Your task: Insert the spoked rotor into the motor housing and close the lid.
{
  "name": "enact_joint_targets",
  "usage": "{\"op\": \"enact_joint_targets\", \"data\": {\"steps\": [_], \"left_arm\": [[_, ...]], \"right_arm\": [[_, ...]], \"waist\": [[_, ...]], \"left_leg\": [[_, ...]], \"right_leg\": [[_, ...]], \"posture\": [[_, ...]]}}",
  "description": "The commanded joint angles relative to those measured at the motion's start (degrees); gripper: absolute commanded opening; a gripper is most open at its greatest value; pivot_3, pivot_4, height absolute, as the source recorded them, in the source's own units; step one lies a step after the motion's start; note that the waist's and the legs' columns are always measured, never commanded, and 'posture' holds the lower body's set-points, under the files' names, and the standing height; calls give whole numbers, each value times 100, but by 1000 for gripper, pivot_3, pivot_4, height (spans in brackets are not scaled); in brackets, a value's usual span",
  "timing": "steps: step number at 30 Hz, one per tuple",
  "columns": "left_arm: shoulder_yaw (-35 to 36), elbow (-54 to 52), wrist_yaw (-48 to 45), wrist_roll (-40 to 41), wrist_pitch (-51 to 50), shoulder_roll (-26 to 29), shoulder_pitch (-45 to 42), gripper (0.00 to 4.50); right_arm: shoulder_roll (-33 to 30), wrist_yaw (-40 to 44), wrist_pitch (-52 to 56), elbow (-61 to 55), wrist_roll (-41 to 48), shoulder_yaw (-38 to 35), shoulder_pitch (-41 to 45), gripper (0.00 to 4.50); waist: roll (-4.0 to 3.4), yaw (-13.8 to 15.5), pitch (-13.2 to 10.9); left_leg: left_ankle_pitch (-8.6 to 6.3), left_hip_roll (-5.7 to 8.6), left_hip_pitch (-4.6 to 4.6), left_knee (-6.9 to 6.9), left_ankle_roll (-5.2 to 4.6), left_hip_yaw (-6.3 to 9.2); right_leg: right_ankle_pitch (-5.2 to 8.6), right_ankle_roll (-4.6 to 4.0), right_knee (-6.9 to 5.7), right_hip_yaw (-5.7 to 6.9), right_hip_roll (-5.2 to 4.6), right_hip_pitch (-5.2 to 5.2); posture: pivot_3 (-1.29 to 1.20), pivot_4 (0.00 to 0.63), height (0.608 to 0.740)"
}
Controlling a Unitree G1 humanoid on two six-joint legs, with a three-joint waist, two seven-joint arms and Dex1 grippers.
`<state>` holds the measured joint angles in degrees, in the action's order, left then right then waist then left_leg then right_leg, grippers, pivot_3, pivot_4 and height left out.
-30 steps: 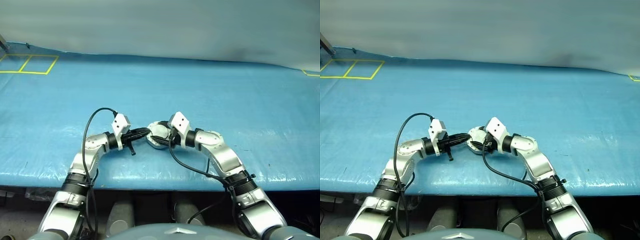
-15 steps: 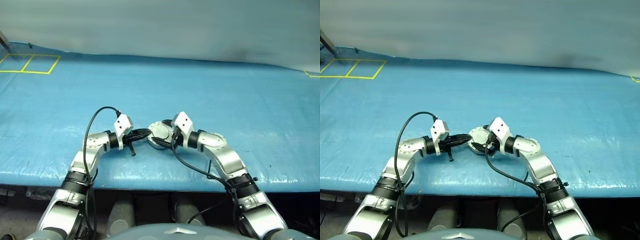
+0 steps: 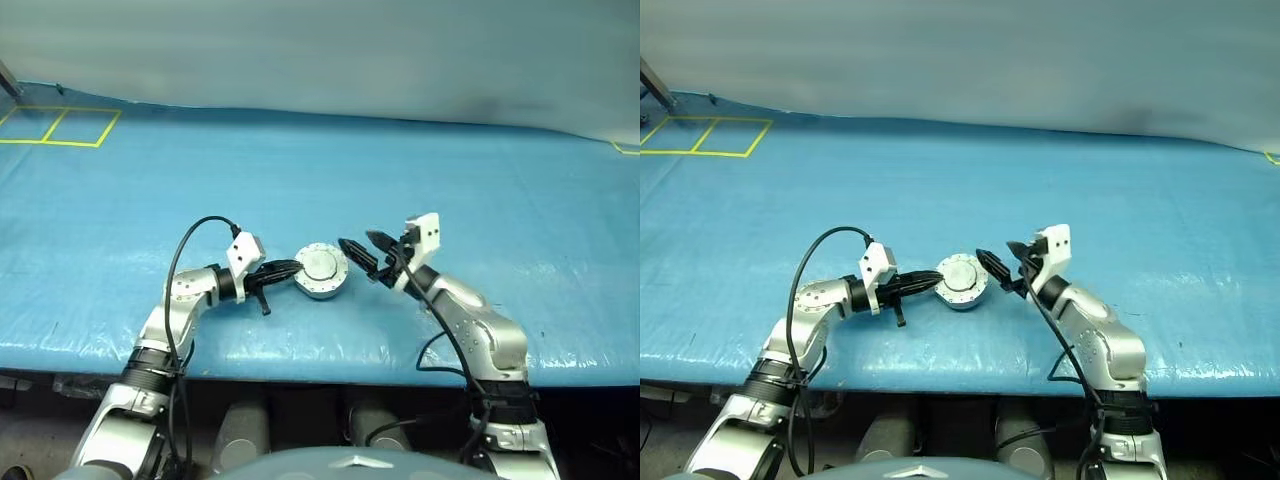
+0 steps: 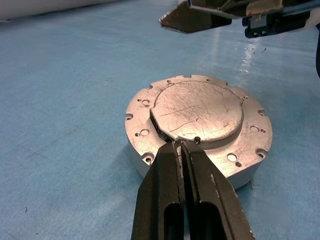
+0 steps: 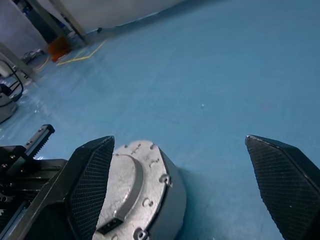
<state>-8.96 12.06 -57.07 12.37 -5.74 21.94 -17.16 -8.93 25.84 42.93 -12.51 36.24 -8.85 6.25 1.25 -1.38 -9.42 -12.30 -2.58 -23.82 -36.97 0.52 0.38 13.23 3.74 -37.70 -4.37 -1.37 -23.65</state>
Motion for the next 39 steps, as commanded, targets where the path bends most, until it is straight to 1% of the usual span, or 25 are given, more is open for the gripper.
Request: {"op": "enact_joint_targets", "data": {"steps": [1,6,10,17,26,29,33,34,35,37,38,39], "left_arm": [[-100,-148,-15,-4,-21,-33,105,129],[-104,-205,-18,-4,-6,-49,114,129],[-109,-199,-20,-13,18,-54,112,129],[-105,-228,4,-24,41,-55,146,129],[-91,-284,61,-26,53,-47,210,129],[-93,-290,74,-24,53,-50,222,129],[-96,-287,79,-24,60,-55,228,129],[-97,-287,79,-23,62,-56,230,129],[-99,-287,79,-25,64,-55,231,129],[-98,-284,81,-28,66,-56,233,129],[-97,-285,81,-30,63,-56,235,129],[-96,-286,83,-32,61,-56,237,129]], "right_arm": [[201,-174,730,-264,1103,-498,-383,4424],[350,-444,1164,18,1904,-958,-548,4424],[469,-509,1315,244,2122,-882,-583,4424],[623,-473,1279,513,1929,-365,-440,4424],[741,-535,1109,917,2026,-489,-211,4424],[762,-596,1100,951,2097,-536,-193,3803],[723,-622,1121,936,2084,-491,-199,2497],[733,-623,1126,936,2110,-497,-204,2497],[732,-611,1127,933,2123,-490,-213,1969],[706,-608,1128,917,2090,-444,-232,1433],[696,-628,1126,908,2067,-421,-241,1221],[685,-624,1122,899,2046,-394,-249,1195]], "waist": [[-2,-10,-1],[-4,-38,-2],[-5,-36,-2],[-6,-53,0],[-6,-69,0],[-6,-70,0],[-7,-69,0],[-7,-69,0],[-7,-69,0],[-7,-75,0],[-7,-73,1],[-7,-69,1]], "left_leg": [[0,-1,0,2,0,1],[0,-1,0,-9,0,-3],[0,-2,2,-10,0,-2],[0,-2,0,-7,0,-1],[0,-2,1,-7,0,0],[0,-2,1,-8,0,0],[-1,-2,-2,-5,0,0],[0,-2,-2,-4,0,0],[-1,-2,-2,-4,0,0],[0,-2,-3,-5,0,1],[0,-2,-1,-6,0,-1],[0,-2,-1,-7,0,0]], "right_leg": [[2,-2,0,1,1,0],[2,1,0,-1,-2,1],[3,2,0,1,-2,2],[3,2,2,2,-1,1],[3,2,3,4,-2,2],[3,2,2,4,-1,2],[3,2,4,4,-2,-1],[3,2,4,3,-2,-1],[3,2,4,4,-2,-1],[3,2,5,4,-1,0],[3,2,5,2,-2,0],[3,2,5,3,-2,2]], "posture": [[0,150,740],[0,150,740],[0,150,740],[0,150,740],[0,150,740],[0,150,740],[0,150,740],[0,150,740],[0,150,740],[0,150,740],[0,150,740],[0,150,740]]}}
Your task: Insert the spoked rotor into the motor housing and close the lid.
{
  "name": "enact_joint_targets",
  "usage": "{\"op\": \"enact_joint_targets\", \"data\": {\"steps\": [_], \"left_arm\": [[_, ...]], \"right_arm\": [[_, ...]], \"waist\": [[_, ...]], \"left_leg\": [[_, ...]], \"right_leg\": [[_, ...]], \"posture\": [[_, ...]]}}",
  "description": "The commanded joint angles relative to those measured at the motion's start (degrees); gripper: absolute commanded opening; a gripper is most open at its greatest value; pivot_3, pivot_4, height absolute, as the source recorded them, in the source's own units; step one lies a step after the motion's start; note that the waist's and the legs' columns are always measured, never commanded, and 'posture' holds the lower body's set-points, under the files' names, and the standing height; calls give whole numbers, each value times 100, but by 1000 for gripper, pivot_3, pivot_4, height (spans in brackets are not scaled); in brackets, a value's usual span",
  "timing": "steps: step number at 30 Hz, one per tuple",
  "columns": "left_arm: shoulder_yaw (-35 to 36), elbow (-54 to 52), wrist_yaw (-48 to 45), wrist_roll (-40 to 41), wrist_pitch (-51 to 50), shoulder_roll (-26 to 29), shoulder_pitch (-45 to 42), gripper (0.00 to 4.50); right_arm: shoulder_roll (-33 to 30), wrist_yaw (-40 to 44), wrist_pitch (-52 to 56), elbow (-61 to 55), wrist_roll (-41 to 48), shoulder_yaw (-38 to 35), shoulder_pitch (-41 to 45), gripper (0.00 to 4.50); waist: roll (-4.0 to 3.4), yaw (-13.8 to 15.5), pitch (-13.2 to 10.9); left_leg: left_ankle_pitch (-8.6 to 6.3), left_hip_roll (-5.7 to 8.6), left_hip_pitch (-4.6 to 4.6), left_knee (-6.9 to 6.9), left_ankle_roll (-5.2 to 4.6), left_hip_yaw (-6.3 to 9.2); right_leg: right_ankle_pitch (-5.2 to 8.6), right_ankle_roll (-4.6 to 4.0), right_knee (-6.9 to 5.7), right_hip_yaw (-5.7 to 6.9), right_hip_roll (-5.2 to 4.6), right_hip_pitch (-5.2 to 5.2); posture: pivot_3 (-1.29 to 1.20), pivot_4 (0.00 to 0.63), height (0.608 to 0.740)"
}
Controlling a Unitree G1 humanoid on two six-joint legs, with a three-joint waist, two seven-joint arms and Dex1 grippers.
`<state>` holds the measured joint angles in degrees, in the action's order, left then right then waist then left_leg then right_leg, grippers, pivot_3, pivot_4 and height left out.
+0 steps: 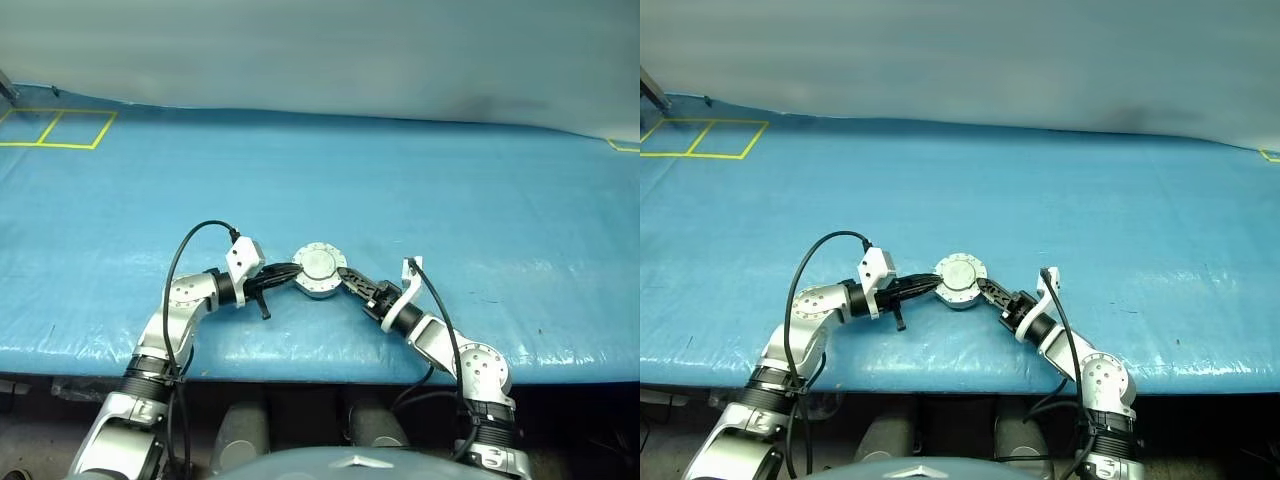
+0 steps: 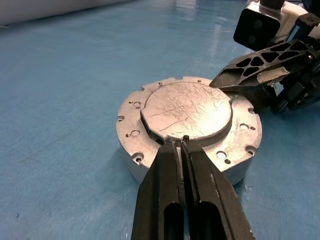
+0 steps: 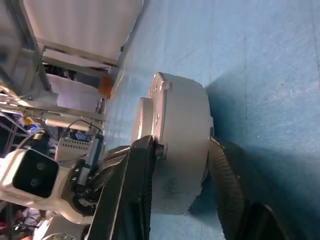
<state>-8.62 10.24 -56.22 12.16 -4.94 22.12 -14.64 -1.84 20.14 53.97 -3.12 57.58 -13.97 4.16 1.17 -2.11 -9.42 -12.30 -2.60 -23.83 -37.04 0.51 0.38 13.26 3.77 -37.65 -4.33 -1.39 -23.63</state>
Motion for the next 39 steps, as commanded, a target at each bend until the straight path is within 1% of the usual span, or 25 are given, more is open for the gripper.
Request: {"op": "enact_joint_targets", "data": {"steps": [1,8,13,14,16,18,21,28,31,33,34,36,39], "left_arm": [[-127,-103,1,-13,-21,-75,-14,129],[-102,-77,21,-12,-11,-87,-20,129],[42,-100,171,95,-58,-203,-23,129],[195,-113,305,243,-85,-329,-35,129],[691,-222,682,866,-482,-699,-99,129],[1026,-308,895,1237,-752,-898,-141,129],[1350,-469,1049,1752,-1209,-1005,-121,129],[1752,-743,1169,2503,-1824,-1063,102,129],[1857,-893,1080,2886,-2058,-1148,265,743],[1929,-1031,1128,3295,-2362,-1278,382,1412],[1955,-1077,1175,3453,-2500,-1337,429,1679],[1982,-1122,1238,3611,-2671,-1399,483,2379],[2077,-1100,1313,4038,-2971,-1582,552,3354]], "right_arm": [[-25,-52,12,-39,-93,131,-48,1195],[-130,-36,-10,-63,-245,274,-74,1195],[-54,-46,-42,-94,-75,194,-103,1195],[20,-67,-49,-96,88,83,-87,1195],[134,-157,-70,-105,322,-96,-44,1195],[221,-251,-90,-132,489,-203,-10,1195],[364,-404,-141,-196,827,-380,53,1195],[544,-777,-347,-269,1290,-689,267,1195],[649,-922,-478,-277,1537,-861,384,1195],[713,-992,-586,-323,1678,-905,468,1195],[736,-1020,-622,-347,1752,-916,506,1195],[747,-1054,-666,-381,1859,-906,544,1195],[737,-1097,-717,-511,1992,-820,630,1195]], "waist": [[0,4,0],[-1,2,0],[-1,2,1],[-1,2,0],[-1,5,-2],[2,-4,-4],[-3,-55,-7],[-5,-72,-11],[-7,-77,-13],[-8,-77,-13],[-8,-78,-13],[-8,-85,-13],[-9,-94,-14]], "left_leg": [[0,0,0,-2,0,1],[0,-1,0,0,0,1],[0,0,0,-1,0,1],[0,0,0,-1,0,0],[0,-1,-3,-2,0,1],[0,-2,-14,-5,0,3],[0,-4,-18,4,0,4],[-2,0,-33,10,-1,17],[-2,0,-58,-2,-1,23],[-1,0,-71,-5,-1,24],[-1,1,-76,-5,-1,24],[-1,1,-79,-4,-1,23],[-1,0,-81,-2,-1,25]], "right_leg": [[0,0,0,1,0,0],[0,0,0,0,0,-2],[0,0,0,0,-1,-1],[0,0,0,0,-1,-1],[0,0,0,0,-1,-3],[-2,4,0,3,-1,-11],[-3,5,-1,3,6,-19],[-3,16,4,7,10,-24],[-3,16,6,11,10,-40],[-6,20,6,11,10,-50],[-8,24,6,12,9,-54],[-20,44,6,11,9,-59],[-20,43,0,12,14,-65]], "posture": [[0,150,740],[0,150,740],[0,150,740],[0,150,740],[0,150,740],[0,150,740],[0,150,740],[0,150,740],[0,150,740],[0,150,740],[0,150,740],[0,150,740],[0,150,740]]}}
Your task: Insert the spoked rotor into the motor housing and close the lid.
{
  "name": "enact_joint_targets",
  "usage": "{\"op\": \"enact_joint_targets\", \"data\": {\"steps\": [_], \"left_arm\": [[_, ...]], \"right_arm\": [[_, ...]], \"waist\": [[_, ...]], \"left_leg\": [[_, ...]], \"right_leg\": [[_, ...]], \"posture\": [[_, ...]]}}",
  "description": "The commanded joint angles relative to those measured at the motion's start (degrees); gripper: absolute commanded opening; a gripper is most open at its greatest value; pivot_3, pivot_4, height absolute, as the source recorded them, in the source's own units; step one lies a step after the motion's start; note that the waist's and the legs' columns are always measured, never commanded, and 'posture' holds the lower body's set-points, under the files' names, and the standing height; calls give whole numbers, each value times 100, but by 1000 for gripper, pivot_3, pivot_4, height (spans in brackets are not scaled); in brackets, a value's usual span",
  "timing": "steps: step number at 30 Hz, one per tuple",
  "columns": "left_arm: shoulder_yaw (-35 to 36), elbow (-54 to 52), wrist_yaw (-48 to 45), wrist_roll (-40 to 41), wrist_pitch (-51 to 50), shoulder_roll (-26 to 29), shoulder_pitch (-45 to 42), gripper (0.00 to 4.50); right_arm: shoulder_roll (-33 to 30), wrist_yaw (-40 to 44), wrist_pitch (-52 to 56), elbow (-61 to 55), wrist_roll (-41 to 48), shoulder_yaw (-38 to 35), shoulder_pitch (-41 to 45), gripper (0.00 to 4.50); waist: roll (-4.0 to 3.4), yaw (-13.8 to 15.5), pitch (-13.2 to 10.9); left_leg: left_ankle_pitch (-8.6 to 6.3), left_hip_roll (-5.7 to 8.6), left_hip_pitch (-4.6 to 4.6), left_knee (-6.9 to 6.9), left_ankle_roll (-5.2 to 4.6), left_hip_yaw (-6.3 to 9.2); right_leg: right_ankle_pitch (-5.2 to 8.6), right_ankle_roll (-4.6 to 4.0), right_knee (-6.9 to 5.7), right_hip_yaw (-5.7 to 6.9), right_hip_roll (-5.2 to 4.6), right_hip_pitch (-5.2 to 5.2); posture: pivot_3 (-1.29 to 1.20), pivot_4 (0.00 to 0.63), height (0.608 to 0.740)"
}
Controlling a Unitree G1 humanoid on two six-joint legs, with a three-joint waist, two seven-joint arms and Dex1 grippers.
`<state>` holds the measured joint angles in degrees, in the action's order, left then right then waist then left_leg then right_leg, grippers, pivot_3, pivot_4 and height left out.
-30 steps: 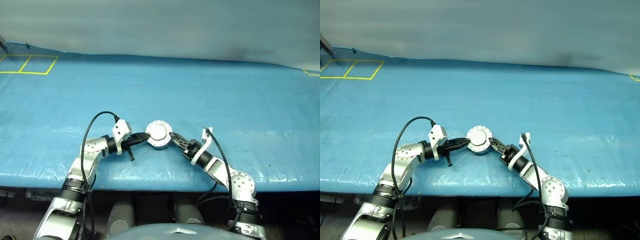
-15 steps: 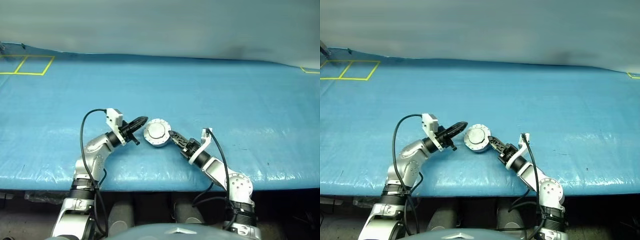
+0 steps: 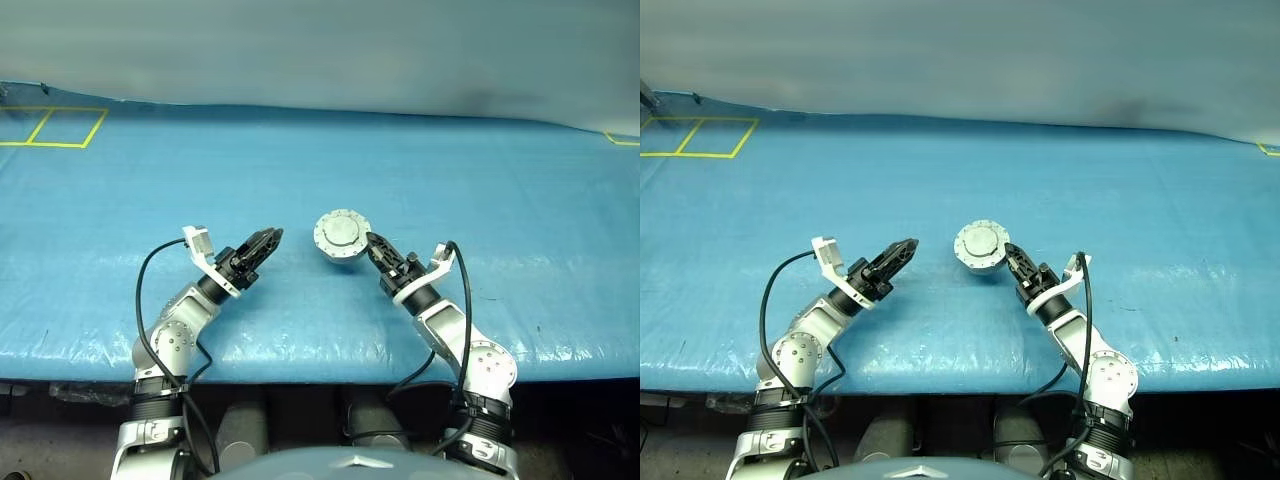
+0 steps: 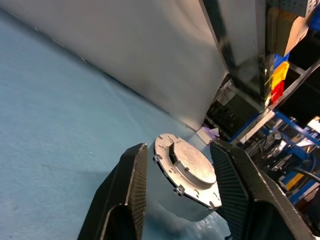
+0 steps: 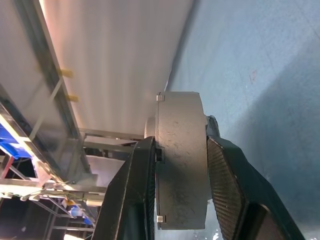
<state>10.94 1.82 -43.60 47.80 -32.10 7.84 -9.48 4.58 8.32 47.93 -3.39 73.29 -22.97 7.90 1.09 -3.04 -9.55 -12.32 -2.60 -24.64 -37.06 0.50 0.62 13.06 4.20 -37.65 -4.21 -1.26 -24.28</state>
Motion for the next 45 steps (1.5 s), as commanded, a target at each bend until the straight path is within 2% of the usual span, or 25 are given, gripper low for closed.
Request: {"op": "enact_joint_targets", "data": {"steps": [1,3,4,9,16,23,30,33,37,45], "left_arm": [[155,-253,75,593,-324,-206,46,3666],[221,-207,204,849,-504,-351,47,4369],[250,-182,291,955,-591,-417,40,4476],[386,14,610,1705,-1325,-628,-57,4476],[371,131,786,2060,-1691,-797,-204,4476],[359,219,734,2259,-1819,-984,-408,4476],[201,304,709,1898,-1560,-1092,-575,4476],[177,340,599,1841,-1499,-1098,-569,3939],[196,343,595,1834,-1484,-1096,-528,2629],[250,332,853,1869,-1505,-1096,-497,2546]], "right_arm": [[84,89,-119,-510,446,105,268,1195],[87,57,-113,-669,542,175,320,1195],[89,33,-109,-749,599,209,340,1195],[60,-108,-131,-1090,838,408,380,1195],[-119,-81,-79,-1267,864,779,330,1195],[-154,-86,-110,-1376,653,1210,193,1195],[-236,-84,-170,-1434,607,1356,111,1195],[-249,-97,-223,-1442,611,1343,110,1195],[-272,-110,-284,-1437,594,1337,103,1195],[-284,-130,-339,-1347,462,1374,133,1195]], "waist": [[-1,-2,-1],[-2,-4,-2],[-4,-5,-2],[-5,-24,-3],[-5,-37,-3],[-5,-35,-3],[-4,-33,-3],[-5,-32,-3],[-5,-32,-3],[-4,-33,-3]], "left_leg": [[0,0,0,0,0,0],[0,0,-1,-1,0,0],[0,0,-3,-1,0,0],[0,0,-6,-2,0,2],[1,2,-6,-3,0,5],[1,2,-8,-5,0,6],[1,3,-9,-7,0,7],[1,4,-9,-8,0,7],[1,4,-10,-8,0,8],[1,4,-10,-9,0,9]], "right_leg": [[0,0,-1,0,0,-1],[0,0,-1,0,0,-1],[0,0,-1,0,-1,-2],[0,0,-2,1,1,-4],[0,0,-2,2,1,-4],[-1,-1,-2,2,1,-4],[-1,-1,-2,2,1,-3],[-1,-1,-2,2,1,-2],[-1,-1,-2,3,2,-3],[-1,-1,-3,3,2,-2]], "posture": [[0,150,740],[0,150,740],[0,150,740],[0,150,740],[0,150,740],[0,150,740],[0,150,740],[0,150,740],[0,150,740],[0,150,740]]}}
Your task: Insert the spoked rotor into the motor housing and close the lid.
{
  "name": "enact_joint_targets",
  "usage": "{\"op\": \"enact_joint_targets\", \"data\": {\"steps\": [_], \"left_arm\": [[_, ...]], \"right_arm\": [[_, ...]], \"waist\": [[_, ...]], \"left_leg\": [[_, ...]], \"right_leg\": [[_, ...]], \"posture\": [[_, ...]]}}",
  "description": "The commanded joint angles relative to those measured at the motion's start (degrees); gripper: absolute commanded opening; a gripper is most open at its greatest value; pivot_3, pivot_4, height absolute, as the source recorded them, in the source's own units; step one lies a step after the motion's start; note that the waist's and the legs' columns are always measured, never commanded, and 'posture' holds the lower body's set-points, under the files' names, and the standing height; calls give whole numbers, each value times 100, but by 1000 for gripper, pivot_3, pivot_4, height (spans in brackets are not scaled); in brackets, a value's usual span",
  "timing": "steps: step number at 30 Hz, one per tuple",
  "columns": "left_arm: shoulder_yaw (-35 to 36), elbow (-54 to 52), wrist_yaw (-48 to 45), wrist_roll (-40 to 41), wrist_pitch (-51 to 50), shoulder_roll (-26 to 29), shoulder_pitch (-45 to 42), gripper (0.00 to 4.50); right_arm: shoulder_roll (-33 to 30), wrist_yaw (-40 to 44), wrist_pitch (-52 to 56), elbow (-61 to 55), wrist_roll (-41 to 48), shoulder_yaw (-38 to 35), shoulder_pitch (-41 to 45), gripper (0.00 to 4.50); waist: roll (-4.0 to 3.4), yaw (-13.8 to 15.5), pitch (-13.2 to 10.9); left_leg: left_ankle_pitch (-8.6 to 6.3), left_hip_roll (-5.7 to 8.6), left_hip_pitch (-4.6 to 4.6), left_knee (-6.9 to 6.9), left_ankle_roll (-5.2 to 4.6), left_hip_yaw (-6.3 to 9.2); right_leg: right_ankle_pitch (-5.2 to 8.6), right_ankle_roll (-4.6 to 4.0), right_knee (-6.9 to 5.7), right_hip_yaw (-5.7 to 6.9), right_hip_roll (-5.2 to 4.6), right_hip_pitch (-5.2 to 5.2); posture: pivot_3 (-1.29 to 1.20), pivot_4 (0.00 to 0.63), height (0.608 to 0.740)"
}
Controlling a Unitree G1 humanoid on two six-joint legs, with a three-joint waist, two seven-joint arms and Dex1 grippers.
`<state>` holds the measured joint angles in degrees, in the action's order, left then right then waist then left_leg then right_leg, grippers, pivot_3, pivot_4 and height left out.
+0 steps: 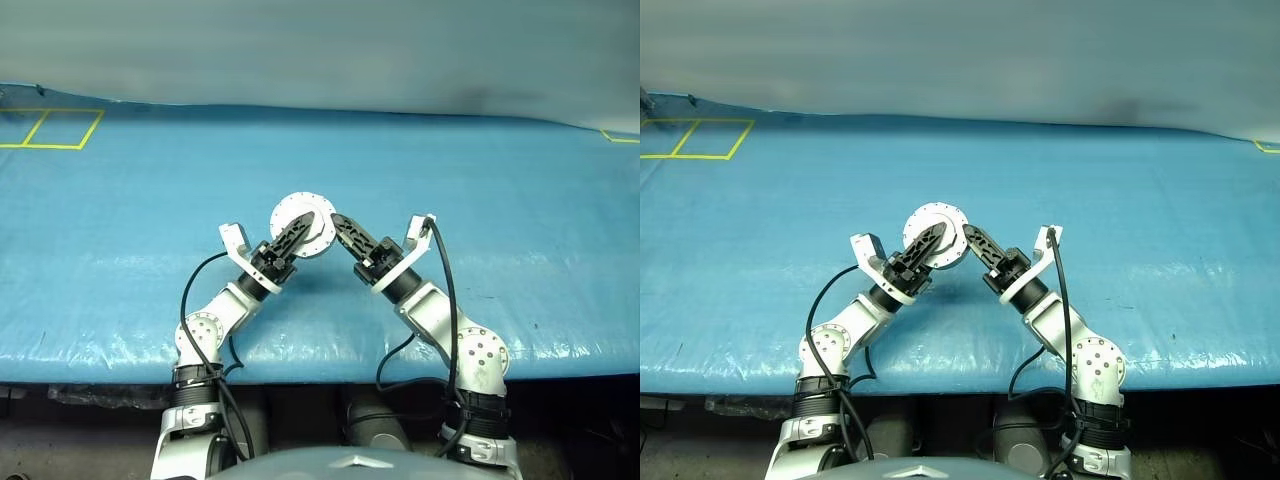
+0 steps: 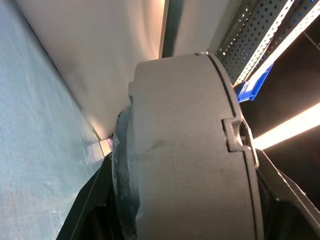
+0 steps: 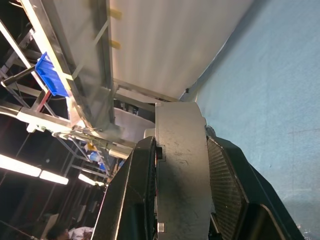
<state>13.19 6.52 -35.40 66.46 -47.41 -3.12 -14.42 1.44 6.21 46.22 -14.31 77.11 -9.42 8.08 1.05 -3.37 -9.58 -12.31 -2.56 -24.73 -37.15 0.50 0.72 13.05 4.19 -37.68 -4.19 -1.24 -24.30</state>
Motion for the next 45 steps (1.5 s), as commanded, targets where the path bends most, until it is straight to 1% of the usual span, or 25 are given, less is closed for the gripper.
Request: {"op": "enact_joint_targets", "data": {"steps": [1,2,4,5,6,10,13,14,16,17,20,23,27,30,35,37,40,41,45], "left_arm": [[35,-142,57,0,47,-9,9,2546],[47,-149,79,0,68,-20,25,2546],[101,-164,169,-11,164,-72,62,2546],[126,-166,214,-22,213,-97,75,2546],[167,-171,287,-59,299,-129,101,2546],[256,-199,496,-244,583,-209,162,2546],[336,-253,625,-609,1090,-217,252,2546],[364,-267,640,-677,1224,-220,256,2546],[605,-149,996,-1006,1835,-205,75,2546],[686,-95,1126,-1149,2078,-193,4,2546],[941,158,1457,-1422,2559,-76,-261,2546],[1189,453,1748,-1665,3023,36,-567,2546],[1474,1003,2164,-1957,3603,136,-966,2546],[1589,1567,2611,-2381,4085,254,-1291,2546],[1599,2245,2792,-2712,4318,444,-1622,2546],[1554,2405,2883,-2901,4426,532,-1682,3208],[1606,2523,3135,-3060,4502,632,-1683,4081],[1632,2520,3219,-3108,4541,660,-1655,4467],[1790,2267,3608,-3320,4848,819,-1406,4467]], "right_arm": [[-10,204,-252,-273,-112,51,111,1195],[-83,336,-322,-304,-334,105,98,1195],[-170,318,-427,-333,-668,166,86,1914],[-202,262,-480,-335,-810,189,88,2186],[-222,229,-684,-318,-1144,225,99,2443],[-262,330,-1279,-237,-2085,395,94,2443],[-454,585,-1713,-146,-2872,624,-8,2443],[-580,758,-1805,-167,-3101,750,-62,2443],[-1220,1354,-1965,-230,-3857,1325,-270,2443],[-1440,1554,-2032,-231,-4119,1524,-342,2443],[-1927,2005,-1987,-202,-4481,1925,-491,2443],[-2142,2215,-2011,-208,-4764,2107,-593,2443],[-2123,2229,-2125,-170,-5035,2092,-641,2443],[-2078,2246,-2136,-181,-5157,2093,-621,2443],[-2029,2268,-2170,-187,-5355,2076,-592,2443],[-2005,2257,-2169,-191,-5397,2050,-594,2479],[-1973,2229,-2144,-188,-5490,2053,-585,2479],[-1960,2235,-2134,-182,-5506,2061,-578,2479],[-1913,2252,-2111,-136,-5570,2063,-553,2479]], "waist": [[0,0,0],[0,0,0],[0,1,0],[0,-1,0],[0,-4,0],[0,6,0],[0,4,0],[0,4,0],[0,19,0],[3,36,1],[5,52,0],[11,100,-3],[20,135,-7],[27,165,-8],[30,199,-6],[30,195,-6],[30,187,-4],[30,170,-3],[29,105,-2]], "left_leg": [[0,0,0,0,0,0],[0,0,0,0,0,0],[0,0,0,-1,0,0],[0,0,0,-1,0,0],[0,0,1,-1,0,-1],[0,0,2,0,1,0],[0,0,2,-1,1,-3],[0,1,3,-1,1,-4],[0,1,2,-1,1,-4],[0,3,2,-1,1,-5],[1,3,4,-1,2,-5],[3,2,5,-6,5,-1],[3,5,2,-23,5,-3],[3,7,4,-25,6,-2],[3,8,19,-26,6,6],[3,8,20,-27,6,5],[3,7,25,-27,6,6],[3,6,33,-27,6,6],[3,4,52,-25,6,4]], "right_leg": [[0,0,0,0,0,0],[0,0,0,0,0,0],[-1,1,0,0,0,0],[-1,1,0,0,0,0],[-1,1,0,-1,0,0],[-1,2,-2,0,1,0],[-1,3,-1,-2,0,0],[-2,3,0,-4,0,0],[-3,1,0,-4,0,0],[-3,1,1,-4,-2,0],[-10,-12,0,-4,-1,1],[-8,-9,-1,-2,2,2],[-3,0,4,-5,0,12],[-6,4,13,-4,-2,21],[-8,8,16,4,-2,41],[-8,8,16,3,-2,43],[-10,10,15,4,-2,46],[-10,10,14,4,-1,52],[-9,7,7,1,-1,64]], "posture": [[0,150,740],[0,150,740],[0,150,740],[0,150,740],[0,150,740],[0,150,740],[0,150,740],[0,150,740],[0,150,740],[0,150,740],[0,150,740],[0,150,740],[0,150,740],[0,150,740],[0,150,740],[0,150,740],[0,150,740],[0,150,740],[0,150,740]]}}
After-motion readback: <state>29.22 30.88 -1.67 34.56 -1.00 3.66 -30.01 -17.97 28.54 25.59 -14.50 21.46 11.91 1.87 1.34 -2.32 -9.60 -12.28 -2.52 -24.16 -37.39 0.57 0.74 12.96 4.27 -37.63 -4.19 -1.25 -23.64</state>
